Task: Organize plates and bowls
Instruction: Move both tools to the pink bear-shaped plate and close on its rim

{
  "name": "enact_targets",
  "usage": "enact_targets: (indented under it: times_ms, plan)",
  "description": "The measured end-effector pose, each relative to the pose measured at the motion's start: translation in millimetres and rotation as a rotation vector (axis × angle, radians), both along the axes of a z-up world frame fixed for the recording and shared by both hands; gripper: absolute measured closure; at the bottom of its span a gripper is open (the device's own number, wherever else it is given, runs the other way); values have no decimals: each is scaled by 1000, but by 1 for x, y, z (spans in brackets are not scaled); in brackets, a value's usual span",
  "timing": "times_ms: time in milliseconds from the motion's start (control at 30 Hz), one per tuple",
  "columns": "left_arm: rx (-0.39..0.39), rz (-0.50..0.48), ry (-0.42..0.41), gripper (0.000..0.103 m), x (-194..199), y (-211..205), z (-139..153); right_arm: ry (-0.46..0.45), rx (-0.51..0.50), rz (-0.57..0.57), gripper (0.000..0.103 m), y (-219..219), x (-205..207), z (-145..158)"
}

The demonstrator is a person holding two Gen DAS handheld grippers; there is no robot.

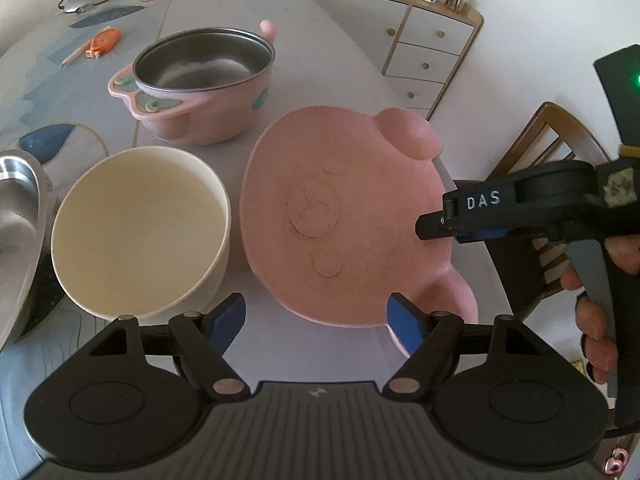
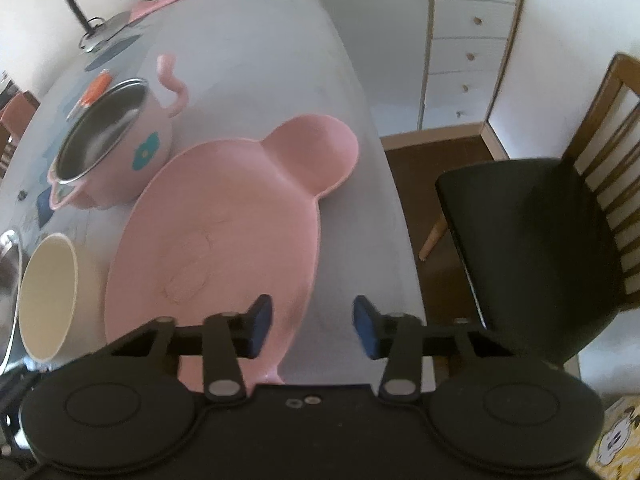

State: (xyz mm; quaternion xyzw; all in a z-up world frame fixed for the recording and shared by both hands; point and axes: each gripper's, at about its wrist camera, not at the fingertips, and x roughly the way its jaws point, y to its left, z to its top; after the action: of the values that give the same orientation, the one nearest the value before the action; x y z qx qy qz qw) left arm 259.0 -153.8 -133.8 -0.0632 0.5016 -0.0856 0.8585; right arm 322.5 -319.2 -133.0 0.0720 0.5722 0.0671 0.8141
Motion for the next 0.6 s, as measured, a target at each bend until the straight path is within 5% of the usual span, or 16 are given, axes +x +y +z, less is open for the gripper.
enact_targets:
  times_ms: [200,600]
  plan:
    - [-11,-6,9,33,2,0,-1,1,42,-13,90,0,-1,-3]
    - [10,-24,14,33,0,1,-1,1,52,99,92,-23,-7,1]
